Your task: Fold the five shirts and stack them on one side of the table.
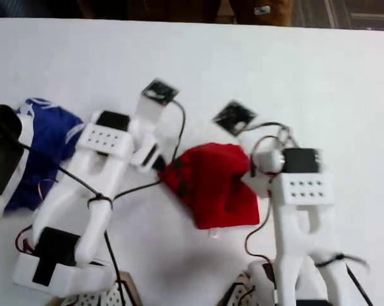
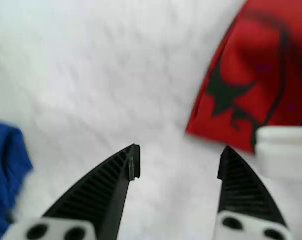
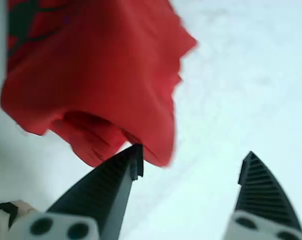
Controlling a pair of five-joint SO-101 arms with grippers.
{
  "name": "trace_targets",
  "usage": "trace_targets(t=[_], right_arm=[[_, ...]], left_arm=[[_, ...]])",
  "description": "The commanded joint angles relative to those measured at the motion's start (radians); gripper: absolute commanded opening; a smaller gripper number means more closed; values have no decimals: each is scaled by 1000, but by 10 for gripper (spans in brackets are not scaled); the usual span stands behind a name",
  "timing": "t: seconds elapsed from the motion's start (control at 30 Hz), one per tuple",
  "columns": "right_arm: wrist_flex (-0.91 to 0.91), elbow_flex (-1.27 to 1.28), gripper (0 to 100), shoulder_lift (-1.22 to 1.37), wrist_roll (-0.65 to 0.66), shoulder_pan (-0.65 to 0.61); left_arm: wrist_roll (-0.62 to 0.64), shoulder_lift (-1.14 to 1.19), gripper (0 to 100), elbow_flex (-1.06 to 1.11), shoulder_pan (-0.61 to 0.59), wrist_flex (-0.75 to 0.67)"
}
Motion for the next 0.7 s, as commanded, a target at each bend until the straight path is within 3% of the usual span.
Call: trace_targets(t=[0.0,0.3,0.67], right_arm=[[21,-41,308,-77,9,107],[65,-43,308,-173,8,202],[87,-44,308,-208,2,199]], left_arm=[[-37,64,267,-108,40,-83],[-40,542,267,-598,173,21],[-95,1096,234,-1360,233,608]])
